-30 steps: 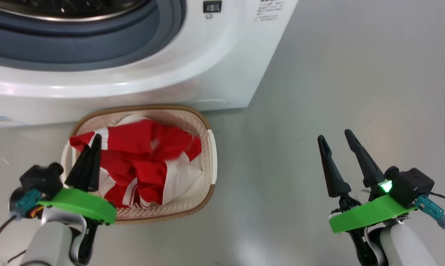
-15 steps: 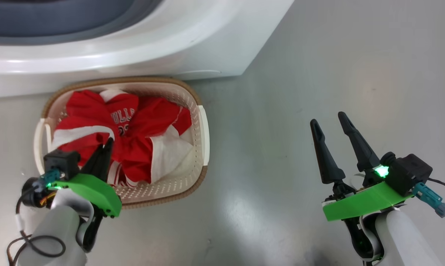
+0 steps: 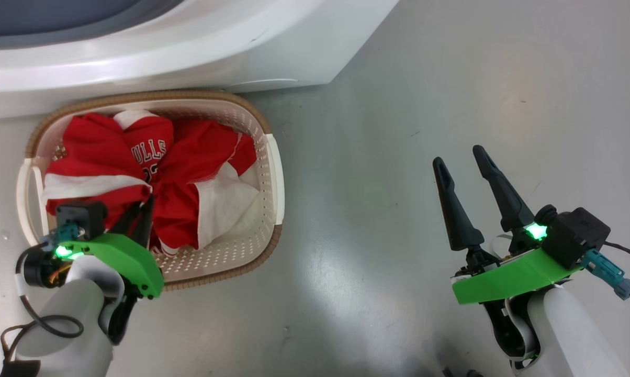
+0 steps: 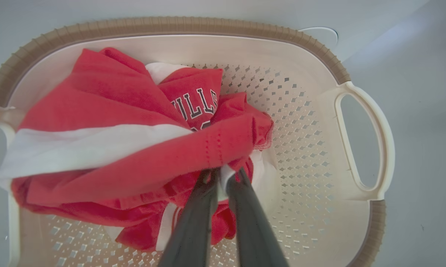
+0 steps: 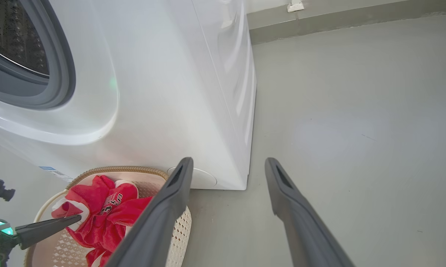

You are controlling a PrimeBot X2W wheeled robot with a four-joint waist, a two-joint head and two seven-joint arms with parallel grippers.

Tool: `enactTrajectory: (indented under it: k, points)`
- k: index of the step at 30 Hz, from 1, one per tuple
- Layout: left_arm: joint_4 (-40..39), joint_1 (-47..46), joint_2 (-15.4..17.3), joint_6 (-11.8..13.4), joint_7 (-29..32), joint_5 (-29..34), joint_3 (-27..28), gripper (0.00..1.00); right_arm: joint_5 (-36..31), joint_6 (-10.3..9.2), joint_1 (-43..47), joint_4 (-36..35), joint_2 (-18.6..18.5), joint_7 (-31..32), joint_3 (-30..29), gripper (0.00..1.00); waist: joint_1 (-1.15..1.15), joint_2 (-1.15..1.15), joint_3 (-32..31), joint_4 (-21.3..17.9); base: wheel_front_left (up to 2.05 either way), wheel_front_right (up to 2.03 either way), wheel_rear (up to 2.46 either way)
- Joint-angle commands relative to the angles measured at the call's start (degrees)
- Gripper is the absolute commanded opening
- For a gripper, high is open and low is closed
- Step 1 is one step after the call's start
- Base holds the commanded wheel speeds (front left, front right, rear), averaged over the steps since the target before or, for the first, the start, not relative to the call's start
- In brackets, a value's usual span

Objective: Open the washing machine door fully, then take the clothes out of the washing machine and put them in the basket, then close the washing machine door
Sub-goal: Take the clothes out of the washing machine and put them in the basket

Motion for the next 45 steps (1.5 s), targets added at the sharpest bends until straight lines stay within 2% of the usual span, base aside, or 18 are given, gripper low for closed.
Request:
enactTrajectory:
  k: [1, 10, 25, 32, 45]
  points:
    - [-0.07, 0.24, 2.55, -0.32, -0.28, -0.62, 0.74, 1.00, -0.33, 0.36, 0.23, -1.39, 0.08, -0.37, 1.34, 1.00, 0.00, 0.00, -0.14, 0.05, 0.00, 0.00, 0.00]
    - [-0.51, 0.37, 3.00, -0.32, -0.28, -2.19, -0.33, 1.00, -0.59, 0.36, 0.14, -0.72, 0.08, -0.37, 1.17, 1.00, 0.00, 0.00, -1.77, 0.94, 0.00, 0.00, 0.00]
    - [-5.17, 3.51, 2.97, -0.32, -0.28, 0.34, 3.58, 1.00, -0.78, 0.36, 1.28, 0.29, 0.08, -0.37, 0.78, 1.00, 0.00, 0.00, -6.57, 2.22, 0.00, 0.00, 0.00]
    - [-8.40, 5.91, 2.83, -0.32, -0.28, 4.27, 8.52, 1.00, -1.07, 0.36, 1.92, 1.19, 0.08, -0.37, 0.61, 1.00, 0.00, 0.00, -10.64, 2.80, 0.00, 0.00, 0.00]
    - [-18.03, 15.03, -0.14, -0.32, -0.28, 12.43, 19.86, 1.00, -1.81, 0.36, 5.43, 3.38, 0.08, -0.37, -0.60, 1.00, 0.00, 0.00, -20.50, 4.09, 0.00, 0.00, 0.00]
